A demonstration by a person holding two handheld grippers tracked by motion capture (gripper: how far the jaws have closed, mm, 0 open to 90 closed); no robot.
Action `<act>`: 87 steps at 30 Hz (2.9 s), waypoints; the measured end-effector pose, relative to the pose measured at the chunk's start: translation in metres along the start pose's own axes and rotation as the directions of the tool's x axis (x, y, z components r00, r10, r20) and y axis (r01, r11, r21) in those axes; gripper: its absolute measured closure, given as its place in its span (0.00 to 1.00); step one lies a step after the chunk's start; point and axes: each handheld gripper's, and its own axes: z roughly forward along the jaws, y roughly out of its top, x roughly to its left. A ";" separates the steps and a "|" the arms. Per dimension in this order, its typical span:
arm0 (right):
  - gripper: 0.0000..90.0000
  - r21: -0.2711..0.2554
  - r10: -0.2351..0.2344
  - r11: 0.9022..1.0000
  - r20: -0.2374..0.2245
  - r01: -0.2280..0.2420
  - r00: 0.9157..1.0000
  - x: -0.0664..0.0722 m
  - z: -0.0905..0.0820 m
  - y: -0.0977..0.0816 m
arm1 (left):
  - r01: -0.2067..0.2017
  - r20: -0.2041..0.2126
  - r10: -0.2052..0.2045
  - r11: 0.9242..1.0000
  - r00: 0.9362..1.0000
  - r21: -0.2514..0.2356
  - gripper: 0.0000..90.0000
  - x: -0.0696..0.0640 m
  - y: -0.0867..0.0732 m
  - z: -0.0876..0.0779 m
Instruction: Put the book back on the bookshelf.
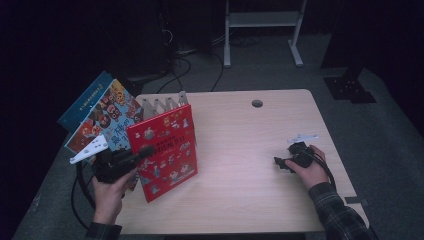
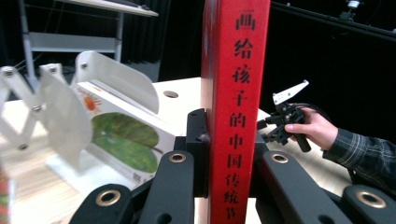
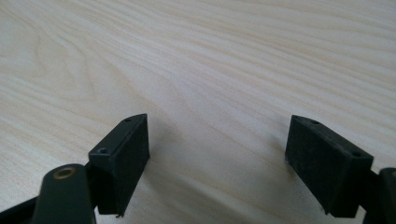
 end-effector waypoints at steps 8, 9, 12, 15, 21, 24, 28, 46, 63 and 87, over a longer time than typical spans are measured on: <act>0.21 -0.015 0.004 1.000 0.001 -0.004 1.000 0.000 0.001 -0.001 | 0.014 -0.065 -0.016 0.999 0.998 -0.030 0.88 0.011 -0.002 -0.027; 0.21 -0.016 0.003 1.000 0.001 -0.003 1.000 0.000 0.001 -0.001 | 0.013 -0.076 -0.016 0.999 0.997 -0.033 0.88 0.013 -0.001 -0.030; 0.21 -0.016 0.002 1.000 0.001 -0.002 1.000 0.000 0.001 -0.001 | 0.012 -0.109 -0.017 0.999 0.994 -0.045 0.88 0.017 -0.001 -0.035; 0.21 -0.018 0.002 1.000 0.002 -0.002 1.000 0.000 0.001 -0.001 | 0.007 -0.147 -0.014 0.999 0.989 -0.048 0.88 0.022 0.000 -0.035; 0.21 -0.021 0.000 1.000 0.002 0.000 1.000 -0.001 0.001 -0.001 | 0.014 -0.224 -0.027 0.998 0.974 -0.057 0.88 0.028 0.002 -0.030; 0.20 -0.025 0.000 1.000 0.002 0.000 1.000 -0.001 0.002 -0.002 | 0.012 -0.254 -0.027 0.998 0.967 -0.058 0.88 0.031 0.005 -0.027; 0.20 -0.026 0.000 1.000 0.003 0.000 1.000 -0.001 0.002 -0.002 | 0.006 -0.298 -0.027 0.997 0.954 -0.071 0.88 0.034 0.008 -0.021; 0.20 -0.030 -0.001 1.000 0.000 0.001 1.000 -0.001 0.002 -0.002 | 0.000 -0.420 -0.031 0.997 0.907 -0.074 0.88 0.056 0.016 0.017; 0.20 -0.032 -0.002 0.999 -0.001 0.002 1.000 -0.002 0.003 -0.002 | -0.010 -0.445 -0.035 0.995 0.895 -0.099 0.88 0.079 0.022 0.051; 0.21 -0.038 0.003 0.999 0.004 -0.003 1.000 -0.002 0.003 -0.002 | -0.037 -0.464 -0.024 0.992 0.885 -0.123 0.88 0.093 0.011 0.065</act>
